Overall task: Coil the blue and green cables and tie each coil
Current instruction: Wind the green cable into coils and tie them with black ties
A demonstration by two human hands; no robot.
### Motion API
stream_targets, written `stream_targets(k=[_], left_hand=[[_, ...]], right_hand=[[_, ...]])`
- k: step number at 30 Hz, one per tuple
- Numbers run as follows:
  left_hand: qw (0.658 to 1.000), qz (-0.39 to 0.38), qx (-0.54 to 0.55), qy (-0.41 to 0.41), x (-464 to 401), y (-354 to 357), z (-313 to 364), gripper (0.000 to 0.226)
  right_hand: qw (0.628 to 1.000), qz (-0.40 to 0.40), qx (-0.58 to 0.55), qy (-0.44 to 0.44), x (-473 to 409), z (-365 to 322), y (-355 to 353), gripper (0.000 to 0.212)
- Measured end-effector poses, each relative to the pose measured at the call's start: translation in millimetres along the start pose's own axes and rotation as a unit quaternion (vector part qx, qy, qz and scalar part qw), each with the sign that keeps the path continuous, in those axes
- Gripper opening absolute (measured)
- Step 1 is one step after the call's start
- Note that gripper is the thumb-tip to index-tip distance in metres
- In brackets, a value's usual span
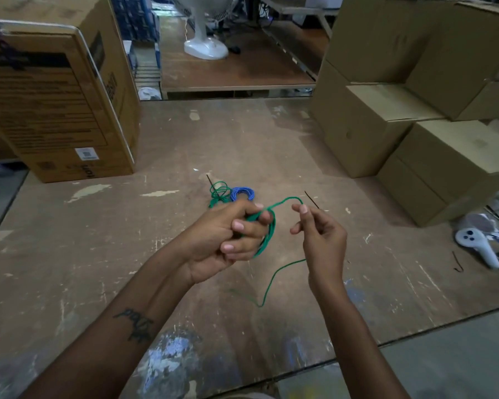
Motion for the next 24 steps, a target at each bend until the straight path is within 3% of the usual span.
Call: stream_targets(k=[3, 9, 12, 16, 21, 24], left_hand=[[0.999, -0.011, 0.000, -0.034, 4, -1, -17, 0.032], [0.973, 0.088, 0.061, 0.205, -9, -5, 23, 0.035], [0.932, 0.170, -0.086, 0.307, -13, -24, 41, 0.039], [0.858, 0.238, -0.287, 0.354, -14, -33, 50, 0.041], [0.748, 0.198, -0.508, 0.378, -11, -30, 45, 0.032], [0.740, 0.125, -0.556, 0.357, -12, -24, 28, 0.037]], right_hand=[[1.000, -0.009, 0.010, 0.002, -9, -1, 3, 0.017], [0.966, -0.186, 0.178, 0.009, 20, 23, 49, 0.020], [0.966, -0.167, 0.195, -0.029, 62, 14, 44, 0.021], [0.977, -0.161, 0.138, -0.040, 104, 2, 28, 0.022], [0.978, -0.204, -0.013, 0.045, 118, -17, 12, 0.024], [0.982, -0.180, 0.042, -0.045, 102, -65, 0, 0.026]])
Point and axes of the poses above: each hand's wrist, its own x-axis away from the middle knuckle, its own y-axis out of the palm, z = x × y, the point moved 8 cm from there along -x, towards the middle knuckle, and after that the axes turned 11 degrees about y, right-handed, at the moved point
